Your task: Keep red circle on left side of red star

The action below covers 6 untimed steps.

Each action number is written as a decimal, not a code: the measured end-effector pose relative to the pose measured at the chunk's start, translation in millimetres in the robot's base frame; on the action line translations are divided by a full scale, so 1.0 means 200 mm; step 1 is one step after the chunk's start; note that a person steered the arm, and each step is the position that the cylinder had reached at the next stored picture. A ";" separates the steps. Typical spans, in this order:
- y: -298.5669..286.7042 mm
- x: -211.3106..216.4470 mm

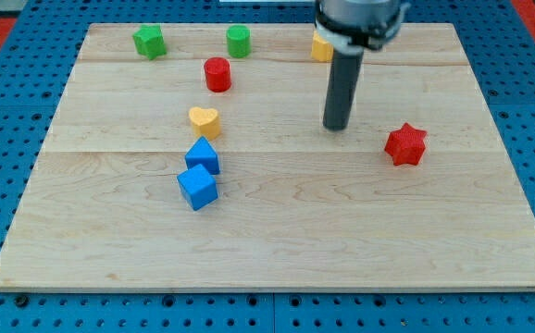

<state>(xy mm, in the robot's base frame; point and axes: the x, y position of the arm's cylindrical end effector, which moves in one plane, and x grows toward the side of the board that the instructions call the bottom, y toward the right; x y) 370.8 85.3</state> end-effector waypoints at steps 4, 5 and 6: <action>-1.08 -0.46; -1.02 -0.34; -0.60 -0.25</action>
<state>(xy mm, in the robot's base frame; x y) 320.3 -34.4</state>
